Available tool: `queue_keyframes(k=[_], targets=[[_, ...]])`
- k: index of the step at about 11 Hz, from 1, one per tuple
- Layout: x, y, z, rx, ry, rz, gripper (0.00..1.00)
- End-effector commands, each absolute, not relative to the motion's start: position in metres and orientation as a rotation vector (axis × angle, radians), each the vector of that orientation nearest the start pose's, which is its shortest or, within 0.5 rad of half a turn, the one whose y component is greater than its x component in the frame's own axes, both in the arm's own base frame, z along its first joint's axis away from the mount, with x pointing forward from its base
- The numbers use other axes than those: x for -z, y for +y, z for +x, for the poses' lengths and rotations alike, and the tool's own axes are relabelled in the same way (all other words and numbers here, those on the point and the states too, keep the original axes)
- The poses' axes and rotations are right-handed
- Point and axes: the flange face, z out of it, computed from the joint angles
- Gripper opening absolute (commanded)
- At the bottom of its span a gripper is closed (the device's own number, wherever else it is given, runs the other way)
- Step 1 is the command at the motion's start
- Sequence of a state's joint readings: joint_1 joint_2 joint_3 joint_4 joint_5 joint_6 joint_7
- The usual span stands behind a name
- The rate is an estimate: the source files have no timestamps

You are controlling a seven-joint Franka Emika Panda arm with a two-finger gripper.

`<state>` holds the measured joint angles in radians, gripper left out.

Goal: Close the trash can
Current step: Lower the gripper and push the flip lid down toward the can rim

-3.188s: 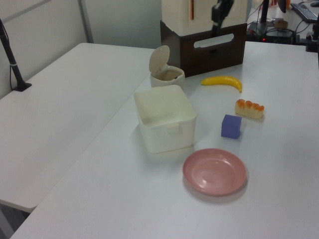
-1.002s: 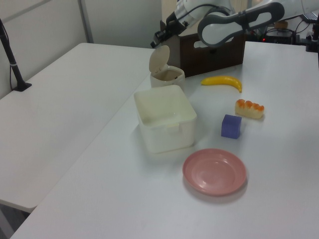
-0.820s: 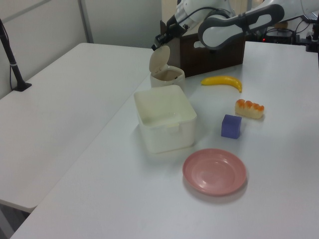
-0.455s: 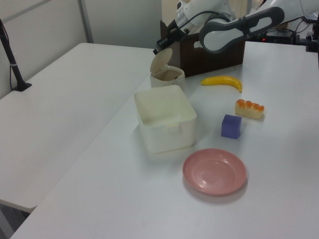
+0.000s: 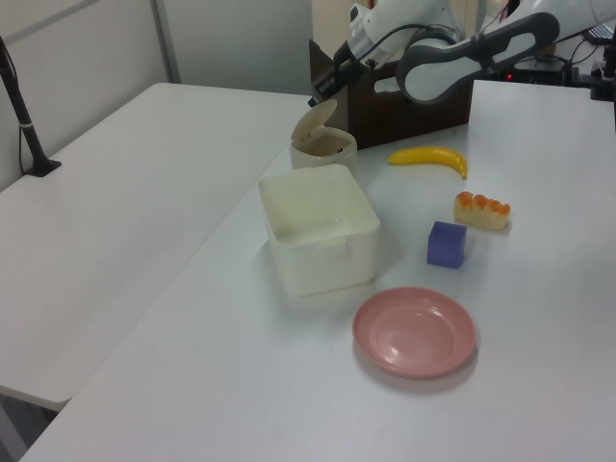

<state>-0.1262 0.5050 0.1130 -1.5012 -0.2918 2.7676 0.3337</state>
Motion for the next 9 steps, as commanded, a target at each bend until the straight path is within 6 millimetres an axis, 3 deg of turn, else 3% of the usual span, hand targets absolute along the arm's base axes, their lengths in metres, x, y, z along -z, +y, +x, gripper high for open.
queue_keyframes(k=[1, 5, 9], targets=[[-0.466, -0.014, 0.710, 1.221, 0.172, -2.965, 0.00], [-0.451, -0.010, 0.707, 1.191, 0.125, -3.001, 0.00], [-0.422, -0.001, 0.701, 1.125, 0.056, -3.052, 0.00]])
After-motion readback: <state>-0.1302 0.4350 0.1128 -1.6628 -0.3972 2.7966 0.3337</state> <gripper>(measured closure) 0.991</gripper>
